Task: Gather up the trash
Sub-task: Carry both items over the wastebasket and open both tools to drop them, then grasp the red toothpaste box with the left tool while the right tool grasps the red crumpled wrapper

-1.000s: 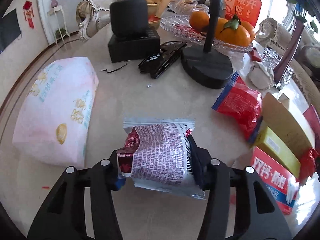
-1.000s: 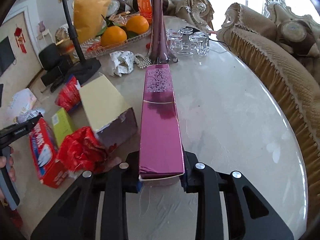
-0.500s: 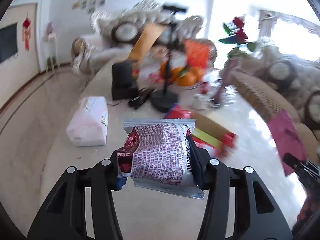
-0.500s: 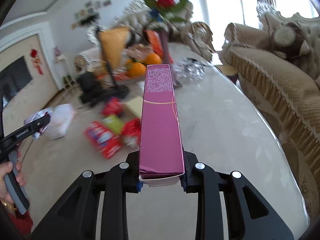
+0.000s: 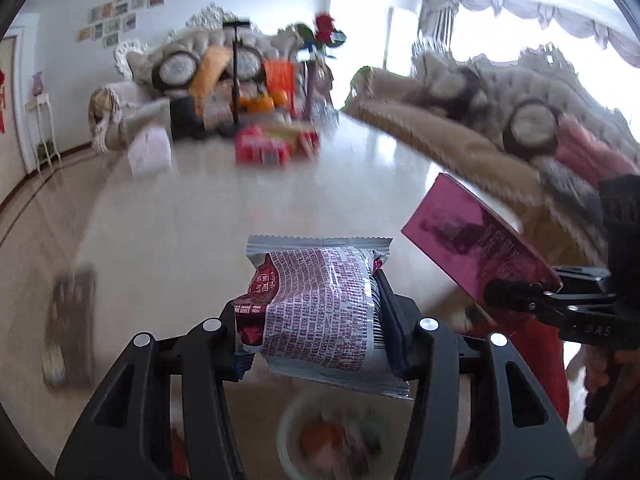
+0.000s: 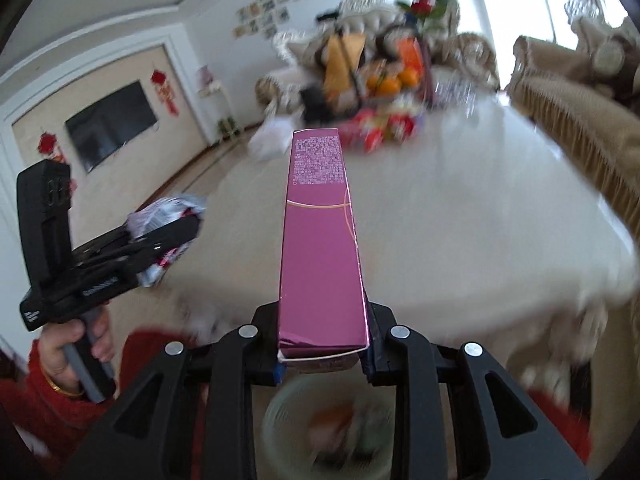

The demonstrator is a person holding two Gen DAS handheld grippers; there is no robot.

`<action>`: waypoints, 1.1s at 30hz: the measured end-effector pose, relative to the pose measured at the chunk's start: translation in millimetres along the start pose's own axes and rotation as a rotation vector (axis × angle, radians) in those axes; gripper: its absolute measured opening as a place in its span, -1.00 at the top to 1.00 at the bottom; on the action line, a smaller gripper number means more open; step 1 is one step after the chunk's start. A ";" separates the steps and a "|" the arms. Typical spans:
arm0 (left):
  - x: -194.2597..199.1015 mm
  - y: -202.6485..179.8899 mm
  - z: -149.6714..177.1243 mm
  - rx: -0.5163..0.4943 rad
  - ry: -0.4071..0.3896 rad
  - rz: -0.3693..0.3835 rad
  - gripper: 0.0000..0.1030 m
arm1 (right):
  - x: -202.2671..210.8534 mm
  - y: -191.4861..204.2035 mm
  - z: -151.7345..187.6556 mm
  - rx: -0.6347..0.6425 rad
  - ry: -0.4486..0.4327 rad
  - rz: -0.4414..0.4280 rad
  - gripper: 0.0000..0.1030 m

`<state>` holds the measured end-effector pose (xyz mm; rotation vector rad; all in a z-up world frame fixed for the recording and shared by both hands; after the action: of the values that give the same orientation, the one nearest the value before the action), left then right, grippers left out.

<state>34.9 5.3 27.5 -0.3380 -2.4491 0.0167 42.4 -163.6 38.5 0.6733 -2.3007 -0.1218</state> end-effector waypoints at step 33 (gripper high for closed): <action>-99.4 20.0 162.3 0.089 0.478 -0.022 -0.86 | -76.7 -26.5 156.9 -0.108 0.413 0.144 -0.40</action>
<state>14.3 12.0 -162.7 -0.2422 -1.9718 0.0316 -5.5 -164.3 -131.5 0.4284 -1.9214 -0.0342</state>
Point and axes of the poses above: each gripper's, at about its wrist camera, not at the fingertips, and x roughly against the way its jaws point, y to its left, z to its underside, the point moved 5 cm from there along -x, roughly the way its jaws point, and after that the axes turned 2 degrees about z, right-handed, at the moved point
